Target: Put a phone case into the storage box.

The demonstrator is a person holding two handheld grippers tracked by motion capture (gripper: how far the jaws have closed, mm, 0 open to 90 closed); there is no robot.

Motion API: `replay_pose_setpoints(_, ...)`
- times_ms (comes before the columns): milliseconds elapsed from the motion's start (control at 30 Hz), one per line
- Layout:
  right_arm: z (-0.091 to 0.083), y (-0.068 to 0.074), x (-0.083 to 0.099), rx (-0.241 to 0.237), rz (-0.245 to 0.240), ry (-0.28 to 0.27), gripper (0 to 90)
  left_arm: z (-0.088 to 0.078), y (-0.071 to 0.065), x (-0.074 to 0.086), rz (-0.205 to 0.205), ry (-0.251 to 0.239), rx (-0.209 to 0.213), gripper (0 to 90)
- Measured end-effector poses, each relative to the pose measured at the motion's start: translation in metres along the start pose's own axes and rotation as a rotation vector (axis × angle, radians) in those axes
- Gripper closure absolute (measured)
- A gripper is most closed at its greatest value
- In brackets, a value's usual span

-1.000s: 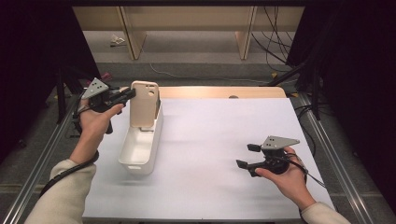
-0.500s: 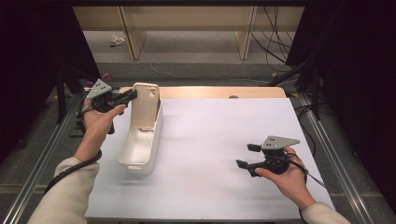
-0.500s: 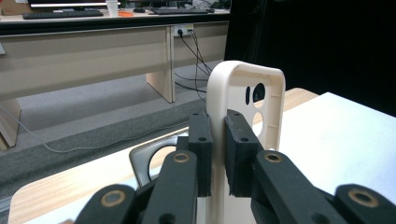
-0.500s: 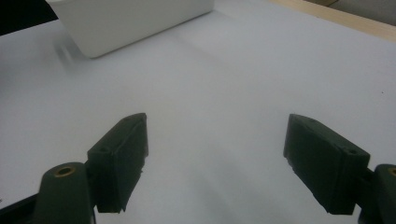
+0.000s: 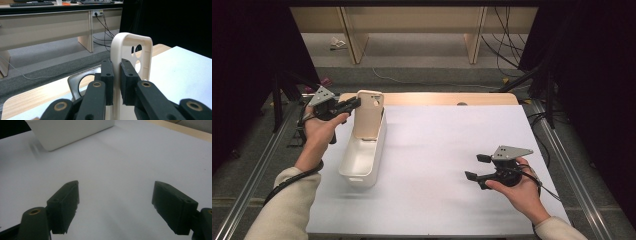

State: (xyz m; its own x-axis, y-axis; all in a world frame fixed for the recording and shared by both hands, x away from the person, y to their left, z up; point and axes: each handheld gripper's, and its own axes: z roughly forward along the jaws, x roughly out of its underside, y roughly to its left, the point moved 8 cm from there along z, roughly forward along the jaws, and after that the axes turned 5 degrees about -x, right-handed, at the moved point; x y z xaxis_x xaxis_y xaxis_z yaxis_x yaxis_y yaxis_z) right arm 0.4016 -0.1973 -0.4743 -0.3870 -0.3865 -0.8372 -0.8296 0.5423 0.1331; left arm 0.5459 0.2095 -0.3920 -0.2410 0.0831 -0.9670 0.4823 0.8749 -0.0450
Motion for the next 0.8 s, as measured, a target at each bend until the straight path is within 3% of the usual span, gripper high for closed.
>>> replay_pose_setpoints(800, 0.0005, -0.0004, 0.0008, -0.004, 0.002, 0.005, 22.7, 0.0031, 0.0033, 0.0086, -0.011, 0.008, 0.005, 81.9)
